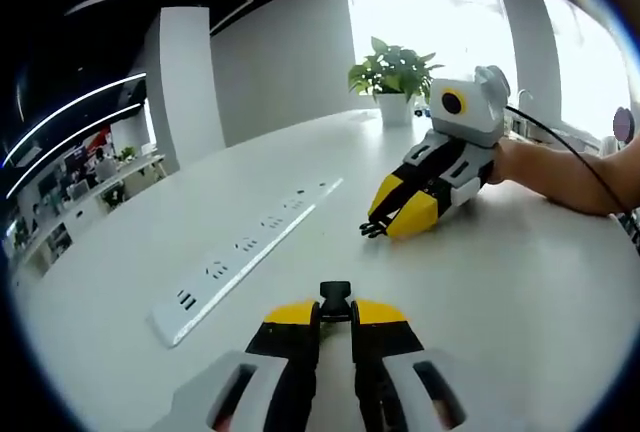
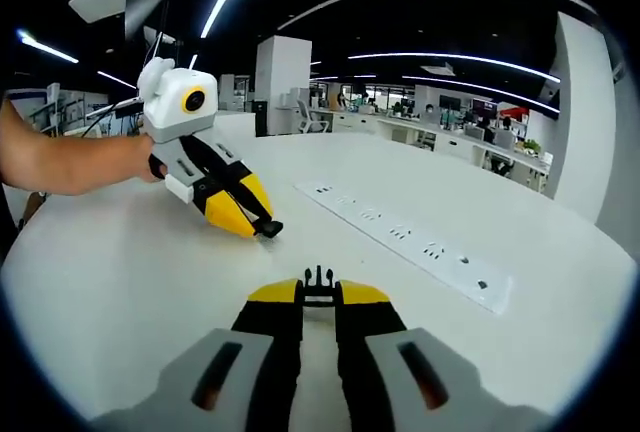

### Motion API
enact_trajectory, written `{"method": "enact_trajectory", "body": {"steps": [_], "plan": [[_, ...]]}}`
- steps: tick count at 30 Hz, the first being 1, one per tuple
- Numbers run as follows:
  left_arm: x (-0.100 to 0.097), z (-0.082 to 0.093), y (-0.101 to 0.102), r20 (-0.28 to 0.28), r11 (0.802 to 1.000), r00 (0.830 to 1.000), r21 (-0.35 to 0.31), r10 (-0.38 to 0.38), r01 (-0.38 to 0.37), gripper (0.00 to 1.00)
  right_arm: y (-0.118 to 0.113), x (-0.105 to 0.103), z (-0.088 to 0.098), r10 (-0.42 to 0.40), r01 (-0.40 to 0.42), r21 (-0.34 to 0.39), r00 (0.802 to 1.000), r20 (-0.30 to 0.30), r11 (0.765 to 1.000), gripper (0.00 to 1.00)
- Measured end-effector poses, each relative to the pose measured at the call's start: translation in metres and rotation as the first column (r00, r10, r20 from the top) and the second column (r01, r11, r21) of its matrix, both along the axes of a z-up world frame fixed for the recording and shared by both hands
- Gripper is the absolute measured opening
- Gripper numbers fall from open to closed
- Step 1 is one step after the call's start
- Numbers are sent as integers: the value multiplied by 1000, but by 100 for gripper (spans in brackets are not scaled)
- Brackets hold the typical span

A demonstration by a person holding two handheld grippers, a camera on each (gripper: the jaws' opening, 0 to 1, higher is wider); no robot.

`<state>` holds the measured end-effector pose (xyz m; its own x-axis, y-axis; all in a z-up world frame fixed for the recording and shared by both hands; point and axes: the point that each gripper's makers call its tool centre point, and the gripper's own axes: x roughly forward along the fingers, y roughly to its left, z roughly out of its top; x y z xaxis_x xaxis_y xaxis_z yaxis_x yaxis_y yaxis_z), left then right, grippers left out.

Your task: Snap the two parts of the plastic buckle together until the buckle closes and remains connected.

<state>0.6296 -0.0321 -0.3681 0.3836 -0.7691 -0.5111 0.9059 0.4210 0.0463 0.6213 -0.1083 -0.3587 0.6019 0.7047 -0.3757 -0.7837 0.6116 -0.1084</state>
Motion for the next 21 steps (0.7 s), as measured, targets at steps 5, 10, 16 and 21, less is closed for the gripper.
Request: {"method": "enact_trajectory", "body": {"steps": [5, 10, 16, 21], "plan": [[-1, 0, 2, 10, 1000, 1000, -2, 9, -9, 10, 1, 1, 2, -8, 8, -7, 1000, 14, 1000, 11], [-1, 5, 7, 33, 999, 999, -14, 30, -30, 10, 1, 1, 1, -13, 13, -16, 1000, 12, 1000, 11], [0, 9, 7, 32, 997, 997, -31, 66, -65, 10, -4, 8, 7, -50, 50, 5, 998, 21, 999, 11], [-2, 2, 7, 25, 996, 996, -24, 86, -86, 10, -4, 11, 6, -47, 47, 11, 999, 10, 999, 11]]}}
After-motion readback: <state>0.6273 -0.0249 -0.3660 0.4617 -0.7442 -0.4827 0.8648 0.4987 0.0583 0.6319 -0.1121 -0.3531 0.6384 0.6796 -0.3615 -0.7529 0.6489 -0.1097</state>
